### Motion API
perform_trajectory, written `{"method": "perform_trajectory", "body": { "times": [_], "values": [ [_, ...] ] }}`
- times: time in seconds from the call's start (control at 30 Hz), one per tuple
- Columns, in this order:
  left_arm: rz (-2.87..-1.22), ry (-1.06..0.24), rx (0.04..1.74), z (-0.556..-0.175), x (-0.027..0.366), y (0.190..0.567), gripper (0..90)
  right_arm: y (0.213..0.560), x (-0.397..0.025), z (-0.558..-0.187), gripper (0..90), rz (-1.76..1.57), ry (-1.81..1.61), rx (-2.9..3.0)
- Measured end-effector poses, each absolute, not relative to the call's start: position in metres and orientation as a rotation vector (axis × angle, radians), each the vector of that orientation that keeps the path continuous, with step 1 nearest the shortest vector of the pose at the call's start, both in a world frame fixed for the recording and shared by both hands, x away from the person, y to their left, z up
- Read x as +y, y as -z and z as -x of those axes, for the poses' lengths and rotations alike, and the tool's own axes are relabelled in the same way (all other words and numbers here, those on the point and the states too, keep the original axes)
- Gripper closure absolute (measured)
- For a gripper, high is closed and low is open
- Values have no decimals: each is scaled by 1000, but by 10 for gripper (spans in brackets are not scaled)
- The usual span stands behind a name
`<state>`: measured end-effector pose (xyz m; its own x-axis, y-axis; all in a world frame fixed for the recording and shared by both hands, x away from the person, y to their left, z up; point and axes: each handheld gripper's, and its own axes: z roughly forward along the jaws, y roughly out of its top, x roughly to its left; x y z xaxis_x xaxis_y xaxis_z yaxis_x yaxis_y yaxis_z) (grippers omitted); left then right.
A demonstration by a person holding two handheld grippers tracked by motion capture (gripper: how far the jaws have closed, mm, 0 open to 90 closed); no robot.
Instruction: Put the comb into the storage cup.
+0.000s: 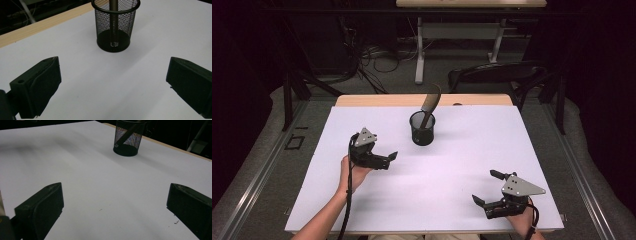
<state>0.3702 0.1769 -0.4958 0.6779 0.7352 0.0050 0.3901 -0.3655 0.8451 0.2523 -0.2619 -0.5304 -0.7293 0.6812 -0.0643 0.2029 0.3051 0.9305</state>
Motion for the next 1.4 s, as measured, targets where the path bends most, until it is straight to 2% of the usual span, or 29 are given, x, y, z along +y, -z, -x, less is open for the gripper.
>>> {"method": "perform_trajectory", "body": {
  "times": [1.4],
  "values": [
    [-1925,-514,925,-297,235,512,0,531,-261,-252,4,-784,-1403,2132]
  ]
}}
